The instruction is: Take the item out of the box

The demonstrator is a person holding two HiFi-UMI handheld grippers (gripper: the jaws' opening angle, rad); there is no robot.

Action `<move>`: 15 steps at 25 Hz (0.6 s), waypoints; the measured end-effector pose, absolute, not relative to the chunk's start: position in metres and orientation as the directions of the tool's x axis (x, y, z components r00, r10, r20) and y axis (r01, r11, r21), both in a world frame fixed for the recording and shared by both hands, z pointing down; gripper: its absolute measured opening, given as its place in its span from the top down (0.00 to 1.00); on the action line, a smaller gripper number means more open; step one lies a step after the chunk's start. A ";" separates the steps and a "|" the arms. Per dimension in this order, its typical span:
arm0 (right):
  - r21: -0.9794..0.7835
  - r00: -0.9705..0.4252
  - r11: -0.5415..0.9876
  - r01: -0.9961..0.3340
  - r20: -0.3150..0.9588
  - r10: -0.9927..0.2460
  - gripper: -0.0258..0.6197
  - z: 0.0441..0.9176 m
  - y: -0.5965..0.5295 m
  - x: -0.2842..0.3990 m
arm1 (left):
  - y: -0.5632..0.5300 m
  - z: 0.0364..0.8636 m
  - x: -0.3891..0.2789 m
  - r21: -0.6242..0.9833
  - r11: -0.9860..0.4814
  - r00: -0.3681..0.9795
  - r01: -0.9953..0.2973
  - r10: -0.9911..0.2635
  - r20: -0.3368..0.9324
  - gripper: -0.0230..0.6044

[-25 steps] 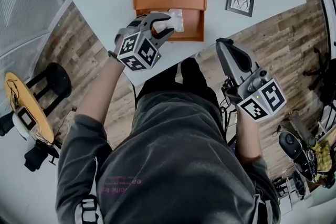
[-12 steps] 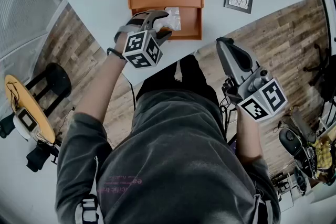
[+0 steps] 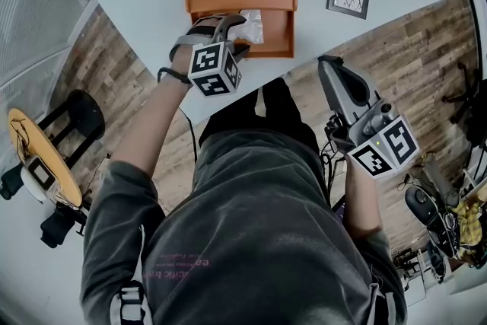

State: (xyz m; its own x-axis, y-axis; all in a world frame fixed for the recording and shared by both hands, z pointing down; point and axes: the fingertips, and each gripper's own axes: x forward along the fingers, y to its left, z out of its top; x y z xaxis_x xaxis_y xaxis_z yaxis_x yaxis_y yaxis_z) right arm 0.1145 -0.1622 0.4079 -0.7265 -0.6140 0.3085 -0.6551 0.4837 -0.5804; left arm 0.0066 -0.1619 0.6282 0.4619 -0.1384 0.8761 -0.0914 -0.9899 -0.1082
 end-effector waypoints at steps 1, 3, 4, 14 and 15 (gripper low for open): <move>-0.581 -0.727 0.483 -0.655 0.308 -0.614 0.95 0.408 -0.162 0.115 | -0.162 0.629 0.007 -0.108 -0.990 0.457 -0.092 -0.138 0.879 0.51; -0.582 -0.727 0.483 -0.654 0.307 -0.614 0.95 0.409 -0.162 0.116 | -0.161 0.633 0.008 -0.106 -0.990 0.446 -0.094 -0.137 0.884 0.51; -0.583 -0.727 0.483 -0.654 0.307 -0.614 0.95 0.409 -0.162 0.117 | -0.161 0.635 0.009 -0.104 -0.990 0.441 -0.095 -0.135 0.887 0.51; -0.587 -0.724 0.477 -0.655 0.307 -0.617 0.95 0.409 -0.161 0.124 | -0.162 0.648 0.008 -0.107 -0.992 0.357 -0.062 -0.122 0.926 0.54; -0.587 -0.725 0.476 -0.654 0.307 -0.617 0.95 0.409 -0.161 0.124 | -0.163 0.649 0.008 -0.112 -0.992 0.355 -0.064 -0.127 0.926 0.55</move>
